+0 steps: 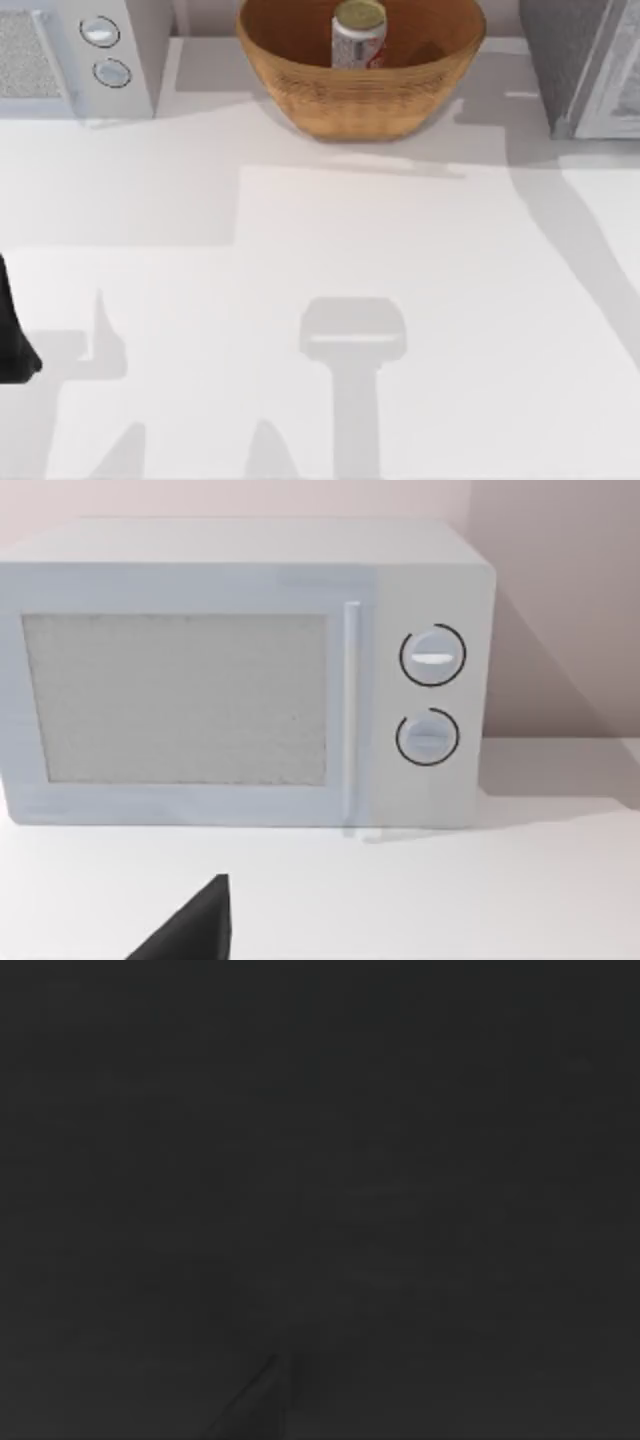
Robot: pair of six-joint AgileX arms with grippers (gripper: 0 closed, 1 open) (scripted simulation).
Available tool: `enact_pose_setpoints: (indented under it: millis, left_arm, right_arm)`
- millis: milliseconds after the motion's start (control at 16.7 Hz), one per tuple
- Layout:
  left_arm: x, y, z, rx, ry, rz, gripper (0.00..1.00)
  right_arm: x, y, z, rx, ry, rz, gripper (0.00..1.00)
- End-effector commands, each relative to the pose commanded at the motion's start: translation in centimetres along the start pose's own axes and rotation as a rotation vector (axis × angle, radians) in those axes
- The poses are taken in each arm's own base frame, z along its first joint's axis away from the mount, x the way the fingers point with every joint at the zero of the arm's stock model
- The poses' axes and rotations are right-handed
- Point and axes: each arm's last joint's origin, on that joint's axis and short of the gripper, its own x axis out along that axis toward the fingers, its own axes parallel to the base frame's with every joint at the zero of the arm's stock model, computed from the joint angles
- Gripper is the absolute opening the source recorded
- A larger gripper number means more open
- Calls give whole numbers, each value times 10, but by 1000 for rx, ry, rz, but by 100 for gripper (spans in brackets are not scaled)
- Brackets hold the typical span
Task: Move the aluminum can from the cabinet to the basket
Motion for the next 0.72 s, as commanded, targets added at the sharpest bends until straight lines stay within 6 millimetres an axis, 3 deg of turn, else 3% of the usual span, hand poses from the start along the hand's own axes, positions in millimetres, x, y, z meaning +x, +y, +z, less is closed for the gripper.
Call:
enact_pose_setpoints:
  millis: [420,720]
  left_arm:
    - [0,0,0,0,0,0,100]
    - [0,0,0,0,0,0,100]
  right_arm:
    - [-10,-4,0,1,-8,5,100]
    - [-45,-29,-22,3,-18,8,100]
